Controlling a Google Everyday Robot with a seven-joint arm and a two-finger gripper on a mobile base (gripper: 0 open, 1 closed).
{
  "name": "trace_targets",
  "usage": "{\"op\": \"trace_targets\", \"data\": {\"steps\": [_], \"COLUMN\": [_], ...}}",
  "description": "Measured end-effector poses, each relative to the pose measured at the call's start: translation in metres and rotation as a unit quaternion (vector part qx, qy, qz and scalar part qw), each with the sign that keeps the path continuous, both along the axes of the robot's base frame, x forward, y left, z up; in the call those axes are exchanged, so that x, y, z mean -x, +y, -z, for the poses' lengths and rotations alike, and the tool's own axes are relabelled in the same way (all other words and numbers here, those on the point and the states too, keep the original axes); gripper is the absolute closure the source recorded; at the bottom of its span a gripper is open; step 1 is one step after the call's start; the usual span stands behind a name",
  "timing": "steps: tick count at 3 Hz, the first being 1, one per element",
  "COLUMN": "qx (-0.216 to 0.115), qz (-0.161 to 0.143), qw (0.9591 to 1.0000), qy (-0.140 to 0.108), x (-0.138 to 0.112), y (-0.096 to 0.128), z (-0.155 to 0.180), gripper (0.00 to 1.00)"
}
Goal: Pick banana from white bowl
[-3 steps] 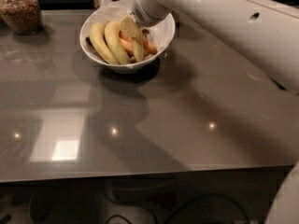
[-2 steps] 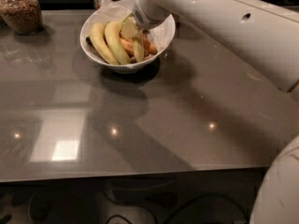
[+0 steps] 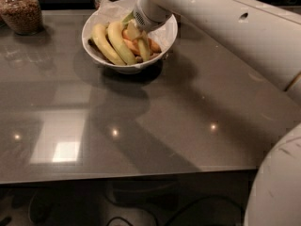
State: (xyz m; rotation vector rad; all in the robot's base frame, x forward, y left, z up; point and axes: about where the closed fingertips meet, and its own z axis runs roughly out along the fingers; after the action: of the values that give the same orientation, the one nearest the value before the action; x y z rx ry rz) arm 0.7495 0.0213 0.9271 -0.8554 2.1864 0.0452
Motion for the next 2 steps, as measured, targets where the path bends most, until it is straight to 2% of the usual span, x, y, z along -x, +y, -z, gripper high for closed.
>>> {"op": "trace_targets", "data": {"steps": [1,2], "qx": [-0.005,-0.014], "qz": [-0.012,-0.028], "qw": [0.9999,0.9995], "qy": [0.008,0.000], "x": [0.008,0.018], "y": [0.010,0.019], "z": [-0.003,-0.019], "gripper": [0.93,1.00]}}
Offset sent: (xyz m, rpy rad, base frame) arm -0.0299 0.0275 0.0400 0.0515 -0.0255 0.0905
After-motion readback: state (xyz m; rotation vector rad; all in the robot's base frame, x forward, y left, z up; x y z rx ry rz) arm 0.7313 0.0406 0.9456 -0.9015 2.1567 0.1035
